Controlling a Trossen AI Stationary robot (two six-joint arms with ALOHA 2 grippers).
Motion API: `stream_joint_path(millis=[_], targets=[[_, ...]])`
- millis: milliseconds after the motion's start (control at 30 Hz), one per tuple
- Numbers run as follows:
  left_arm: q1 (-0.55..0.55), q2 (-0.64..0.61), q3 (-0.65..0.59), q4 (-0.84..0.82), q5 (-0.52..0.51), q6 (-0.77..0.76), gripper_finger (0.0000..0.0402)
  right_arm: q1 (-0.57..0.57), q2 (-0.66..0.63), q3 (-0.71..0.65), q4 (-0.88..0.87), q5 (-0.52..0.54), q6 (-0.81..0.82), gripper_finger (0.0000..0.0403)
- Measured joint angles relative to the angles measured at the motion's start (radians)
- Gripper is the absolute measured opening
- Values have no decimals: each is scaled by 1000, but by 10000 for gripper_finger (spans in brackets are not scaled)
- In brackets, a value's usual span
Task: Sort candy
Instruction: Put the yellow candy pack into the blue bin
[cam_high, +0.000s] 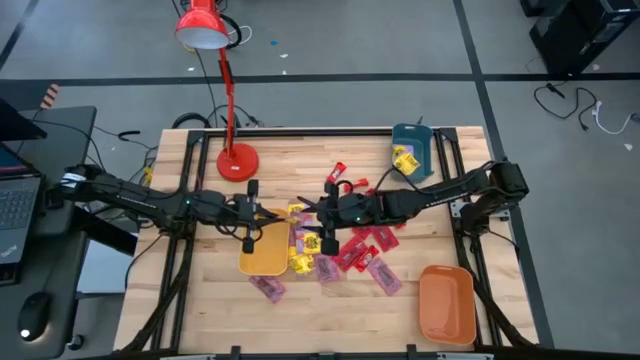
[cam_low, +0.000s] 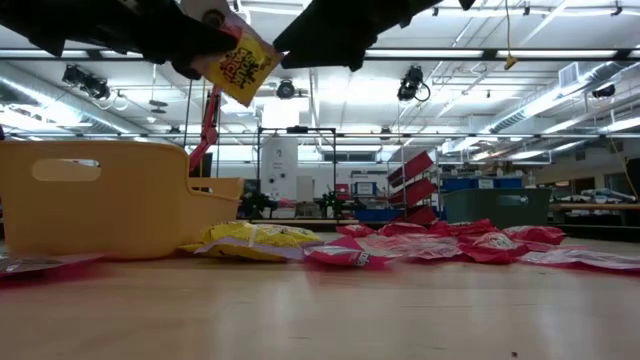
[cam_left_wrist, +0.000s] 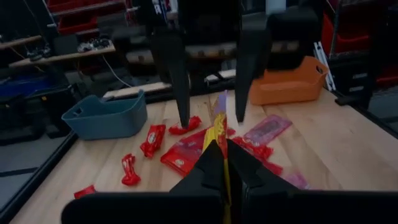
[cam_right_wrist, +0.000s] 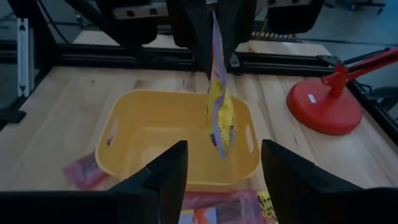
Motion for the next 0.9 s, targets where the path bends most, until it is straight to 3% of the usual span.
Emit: stream_joint_path(millis=[400, 533, 767, 900], targets=[[0, 0, 0, 23, 0, 0, 0, -12, 8, 0, 78, 0, -35, 164], [0, 0, 0, 32, 0, 0, 0, -13, 8, -1, 60, 0, -46, 124], [0, 0, 0, 41, -1, 0, 0, -13, 8, -1, 62, -1, -100, 13], [0, 0, 0, 48, -1, 0, 13, -15, 8, -1, 63, -1, -100, 5]])
